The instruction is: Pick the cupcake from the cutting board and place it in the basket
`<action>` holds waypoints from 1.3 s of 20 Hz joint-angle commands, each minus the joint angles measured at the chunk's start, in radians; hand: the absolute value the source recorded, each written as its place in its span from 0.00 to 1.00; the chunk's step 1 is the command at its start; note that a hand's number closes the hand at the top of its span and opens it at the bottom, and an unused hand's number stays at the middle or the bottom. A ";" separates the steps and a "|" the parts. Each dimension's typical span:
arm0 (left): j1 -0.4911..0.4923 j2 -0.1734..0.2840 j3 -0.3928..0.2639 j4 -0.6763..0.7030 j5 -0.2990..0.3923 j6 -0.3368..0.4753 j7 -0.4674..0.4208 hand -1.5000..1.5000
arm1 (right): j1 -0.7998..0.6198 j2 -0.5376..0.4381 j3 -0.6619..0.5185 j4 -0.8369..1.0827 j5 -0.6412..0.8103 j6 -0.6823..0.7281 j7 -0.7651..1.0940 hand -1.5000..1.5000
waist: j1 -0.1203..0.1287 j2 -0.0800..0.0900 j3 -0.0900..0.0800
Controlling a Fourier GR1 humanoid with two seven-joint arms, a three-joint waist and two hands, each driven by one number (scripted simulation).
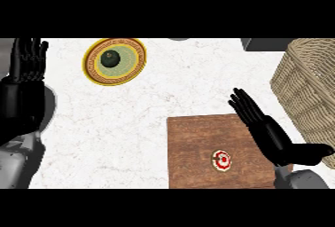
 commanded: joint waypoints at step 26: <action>0.129 0.016 -0.085 0.280 0.002 -0.102 0.375 0.50 | 0.365 -0.422 -0.243 -0.409 0.537 0.017 -0.184 0.00 | -0.042 0.003 0.003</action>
